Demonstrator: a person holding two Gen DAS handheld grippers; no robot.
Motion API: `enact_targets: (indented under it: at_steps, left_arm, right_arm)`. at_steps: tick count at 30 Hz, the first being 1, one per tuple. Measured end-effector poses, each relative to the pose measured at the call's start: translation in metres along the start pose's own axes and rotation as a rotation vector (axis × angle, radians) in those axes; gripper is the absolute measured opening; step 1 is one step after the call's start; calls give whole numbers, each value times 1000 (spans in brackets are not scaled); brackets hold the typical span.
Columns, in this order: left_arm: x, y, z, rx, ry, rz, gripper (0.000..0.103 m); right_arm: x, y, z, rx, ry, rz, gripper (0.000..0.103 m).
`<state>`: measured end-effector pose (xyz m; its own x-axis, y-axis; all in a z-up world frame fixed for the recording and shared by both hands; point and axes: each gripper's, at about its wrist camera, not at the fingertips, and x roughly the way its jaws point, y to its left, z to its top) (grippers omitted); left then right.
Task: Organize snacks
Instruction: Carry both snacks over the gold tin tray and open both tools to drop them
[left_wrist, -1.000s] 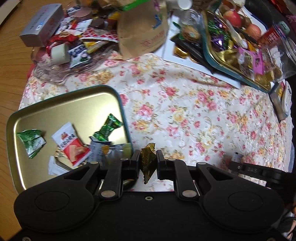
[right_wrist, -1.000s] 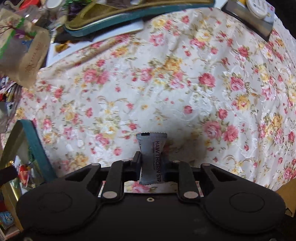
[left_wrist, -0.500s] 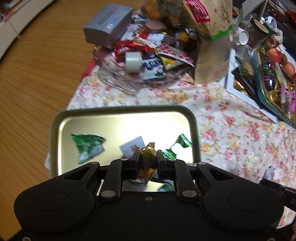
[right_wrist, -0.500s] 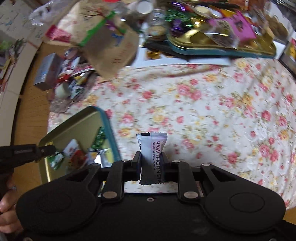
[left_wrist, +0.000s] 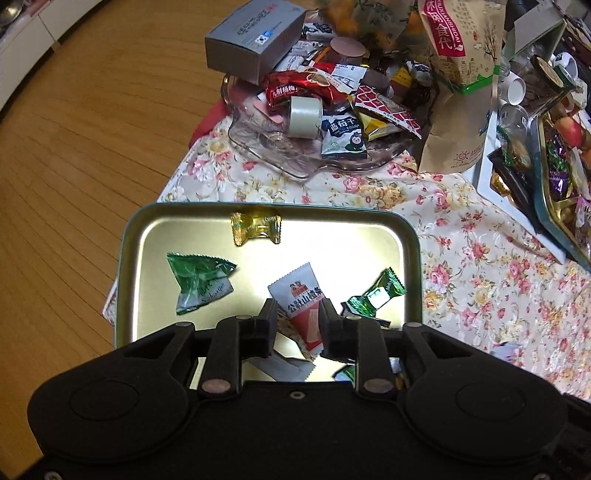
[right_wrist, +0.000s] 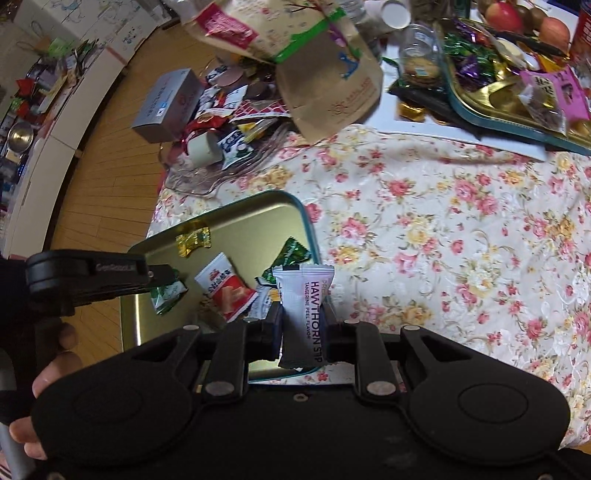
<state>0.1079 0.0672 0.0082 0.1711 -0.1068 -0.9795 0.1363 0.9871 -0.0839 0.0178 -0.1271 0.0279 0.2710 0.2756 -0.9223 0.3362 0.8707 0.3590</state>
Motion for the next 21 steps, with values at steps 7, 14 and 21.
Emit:
enact_targets:
  at_steps: [7, 14, 21]
  left_arm:
    - [-3, 13, 5, -71, -1, -13, 34]
    - [-4, 20, 8, -109, 2, -33, 34]
    - [-4, 21, 8, -114, 3, -41, 34]
  right_arm:
    - [5, 29, -8, -78, -18, -18, 22]
    - [4, 56, -15, -156, -47, 8, 22]
    - [0, 60, -12, -122, -65, 24, 43]
